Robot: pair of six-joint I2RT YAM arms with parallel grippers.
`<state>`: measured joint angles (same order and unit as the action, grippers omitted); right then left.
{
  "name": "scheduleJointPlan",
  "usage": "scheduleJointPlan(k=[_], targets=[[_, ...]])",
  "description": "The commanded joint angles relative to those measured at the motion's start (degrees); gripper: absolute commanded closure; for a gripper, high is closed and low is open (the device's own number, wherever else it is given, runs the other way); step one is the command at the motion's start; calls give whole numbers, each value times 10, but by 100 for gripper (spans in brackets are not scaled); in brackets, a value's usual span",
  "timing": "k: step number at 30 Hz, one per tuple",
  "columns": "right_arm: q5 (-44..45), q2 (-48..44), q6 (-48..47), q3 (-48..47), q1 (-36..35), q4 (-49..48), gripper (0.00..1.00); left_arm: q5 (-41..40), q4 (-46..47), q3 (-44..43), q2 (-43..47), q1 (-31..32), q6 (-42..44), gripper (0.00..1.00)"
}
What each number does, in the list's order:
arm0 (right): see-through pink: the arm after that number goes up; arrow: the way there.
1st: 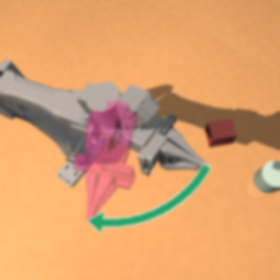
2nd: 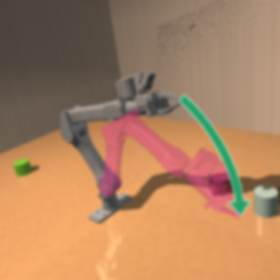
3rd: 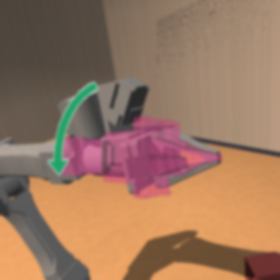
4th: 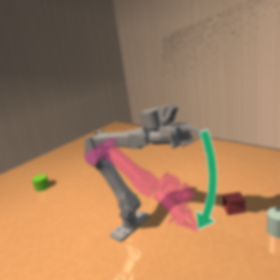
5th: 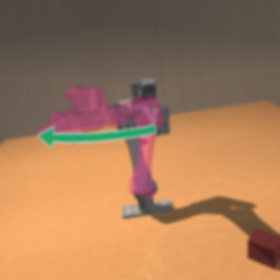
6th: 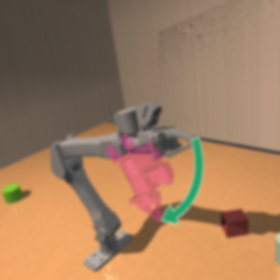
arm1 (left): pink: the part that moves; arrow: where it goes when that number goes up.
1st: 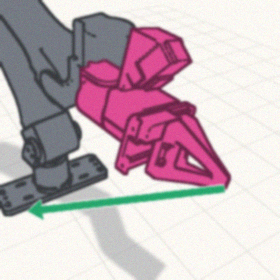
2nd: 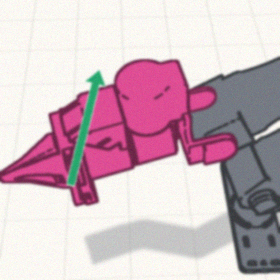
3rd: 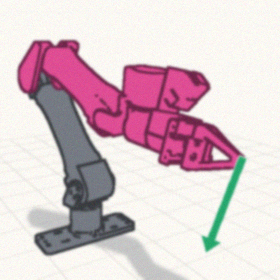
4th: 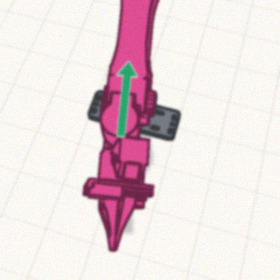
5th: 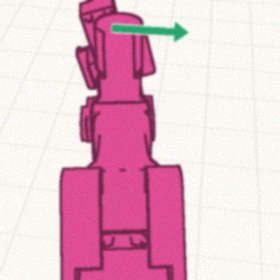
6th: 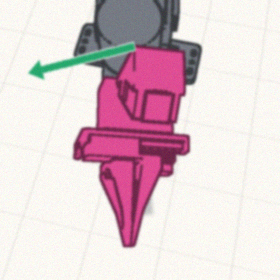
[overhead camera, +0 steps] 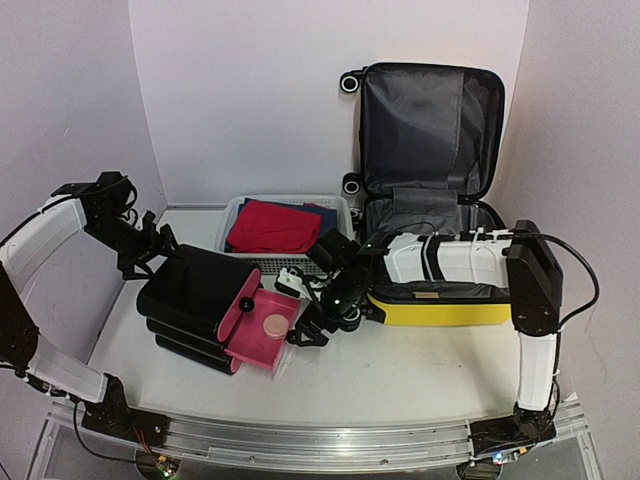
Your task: Open, take out, and arrange the luggage
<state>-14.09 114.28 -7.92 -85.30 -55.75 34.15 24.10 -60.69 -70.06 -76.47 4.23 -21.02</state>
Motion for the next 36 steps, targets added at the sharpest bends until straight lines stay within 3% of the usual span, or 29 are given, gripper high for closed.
scheduleJointPlan(k=[1,23,31,36], targets=[[-5,35,21,-71,-2,-63,2,21,-3,-1,4,2,2,7],[-32,208,186,-269,-7,-185,2,33,-2,29,14,2,-20,8],[7,97,129,-145,-5,-200,2,20,-6,-25,23,1,-4,8],[-28,28,93,-33,17,-207,2,1,-5,-72,18,1,-6,5]])
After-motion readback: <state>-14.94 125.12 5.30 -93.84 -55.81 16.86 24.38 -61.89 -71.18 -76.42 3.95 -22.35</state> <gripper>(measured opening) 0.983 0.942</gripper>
